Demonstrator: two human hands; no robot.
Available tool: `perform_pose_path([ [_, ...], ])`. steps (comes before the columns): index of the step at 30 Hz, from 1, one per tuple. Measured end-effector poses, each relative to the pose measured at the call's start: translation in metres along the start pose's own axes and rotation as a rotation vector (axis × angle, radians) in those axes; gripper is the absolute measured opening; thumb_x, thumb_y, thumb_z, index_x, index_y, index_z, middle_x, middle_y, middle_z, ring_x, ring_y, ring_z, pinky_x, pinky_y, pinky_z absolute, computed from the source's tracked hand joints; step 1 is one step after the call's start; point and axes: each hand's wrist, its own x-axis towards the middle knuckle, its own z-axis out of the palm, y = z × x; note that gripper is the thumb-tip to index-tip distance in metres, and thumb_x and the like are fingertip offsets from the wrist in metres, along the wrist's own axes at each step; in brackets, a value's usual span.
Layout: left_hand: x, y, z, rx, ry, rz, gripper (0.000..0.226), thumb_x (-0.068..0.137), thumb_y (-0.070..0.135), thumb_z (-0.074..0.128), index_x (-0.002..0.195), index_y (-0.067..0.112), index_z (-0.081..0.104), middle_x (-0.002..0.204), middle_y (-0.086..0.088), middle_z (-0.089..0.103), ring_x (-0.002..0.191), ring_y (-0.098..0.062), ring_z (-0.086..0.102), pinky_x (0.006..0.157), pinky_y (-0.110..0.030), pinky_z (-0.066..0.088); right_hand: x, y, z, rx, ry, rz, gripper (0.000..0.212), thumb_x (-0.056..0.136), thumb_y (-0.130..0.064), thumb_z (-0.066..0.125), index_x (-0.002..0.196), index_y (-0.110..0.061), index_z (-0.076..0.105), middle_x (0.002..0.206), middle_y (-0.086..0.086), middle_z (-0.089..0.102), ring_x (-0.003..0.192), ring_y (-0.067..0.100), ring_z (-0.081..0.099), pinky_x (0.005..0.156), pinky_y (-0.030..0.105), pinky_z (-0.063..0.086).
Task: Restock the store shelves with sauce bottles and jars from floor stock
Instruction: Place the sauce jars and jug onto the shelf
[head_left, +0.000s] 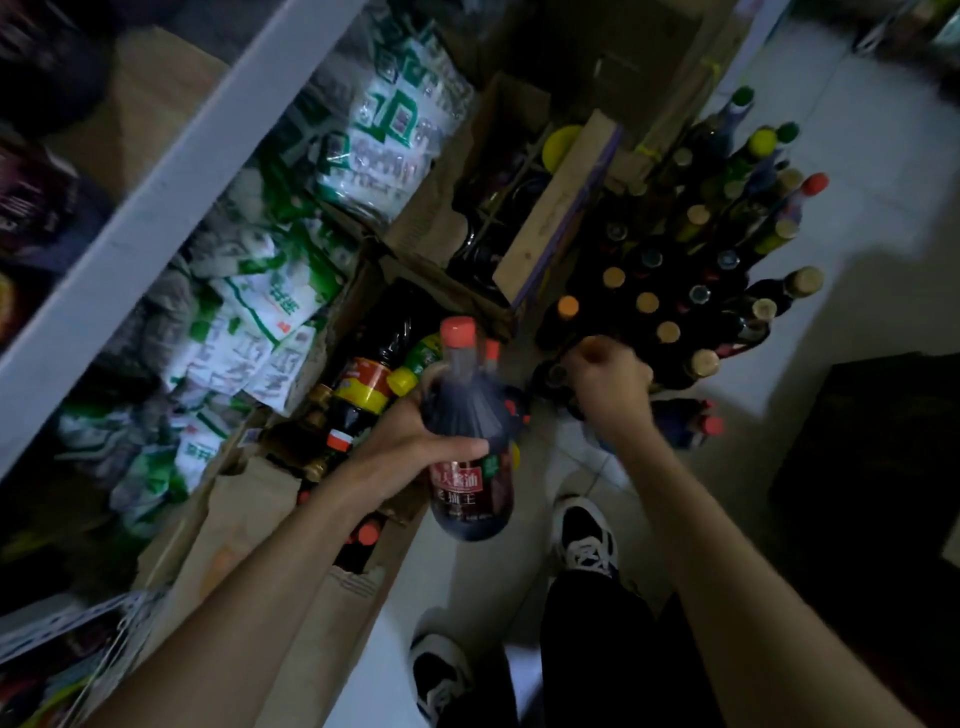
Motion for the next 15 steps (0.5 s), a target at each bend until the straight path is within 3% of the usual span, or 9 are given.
perform_pose_path([
  [1, -0.001, -0.007, -0.007, -0.020, 0.024, 0.016, 0.064, 0.062, 0.018, 0.086, 0.119, 0.030, 0.060, 0.114, 0.008, 0.071, 0.109, -0.013, 0.066, 0.079, -0.018, 0.053, -0.002, 0.024, 0.021, -0.135, -0.022, 0.071, 0.016, 0.091, -0.018, 0.056, 0.078, -0.011, 0.062, 0.081, 0.014, 0.065, 0.079, 0.030, 0.063, 0.065, 0.031, 0.043],
  [4, 0.004, -0.023, -0.025, -0.020, 0.082, 0.054, 0.050, 0.068, 0.022, 0.083, 0.109, 0.045, 0.065, 0.115, 0.008, 0.070, 0.107, -0.012, 0.066, 0.082, -0.024, 0.053, -0.014, 0.092, 0.089, -0.440, -0.331, 0.139, 0.016, 0.090, -0.012, 0.052, 0.075, -0.017, 0.049, 0.091, 0.013, 0.062, 0.091, 0.034, 0.062, 0.072, 0.037, 0.049],
  [6, 0.012, -0.034, -0.033, -0.018, 0.102, 0.056, 0.046, 0.070, 0.023, 0.081, 0.106, 0.048, 0.066, 0.115, 0.008, 0.071, 0.107, -0.014, 0.067, 0.084, -0.030, 0.054, -0.018, 0.123, 0.127, -0.589, -0.414, 0.126, 0.009, 0.088, -0.014, 0.054, 0.098, -0.014, 0.053, 0.113, 0.014, 0.059, 0.107, 0.034, 0.056, 0.082, 0.038, 0.049],
  [8, 0.020, -0.047, -0.039, -0.024, 0.092, 0.043, 0.046, 0.069, 0.026, 0.080, 0.112, 0.036, 0.067, 0.113, 0.006, 0.072, 0.104, -0.015, 0.068, 0.077, -0.024, 0.056, -0.014, 0.146, 0.159, -0.651, -0.405, 0.108, 0.045, 0.088, -0.026, 0.059, 0.129, -0.014, 0.043, 0.131, 0.012, 0.049, 0.120, 0.033, 0.048, 0.092, 0.043, 0.047],
  [10, 0.027, -0.060, -0.044, -0.028, 0.092, 0.045, 0.047, 0.069, 0.026, 0.081, 0.114, 0.027, 0.066, 0.110, 0.005, 0.073, 0.100, -0.014, 0.070, 0.072, -0.018, 0.055, -0.010, 0.160, 0.184, -0.622, -0.347, 0.130, 0.066, 0.088, -0.034, 0.064, 0.141, -0.014, 0.030, 0.140, 0.010, 0.041, 0.129, 0.032, 0.042, 0.096, 0.046, 0.044],
  [15, 0.031, -0.082, -0.048, -0.031, 0.111, 0.075, 0.060, 0.069, 0.026, 0.080, 0.125, 0.023, 0.059, 0.114, 0.006, 0.072, 0.101, -0.012, 0.069, 0.073, -0.017, 0.055, 0.000, 0.178, 0.218, -0.597, -0.102, 0.066, 0.064, 0.092, -0.035, 0.060, 0.142, -0.010, 0.027, 0.134, 0.012, 0.047, 0.124, 0.028, 0.048, 0.086, 0.040, 0.049],
])
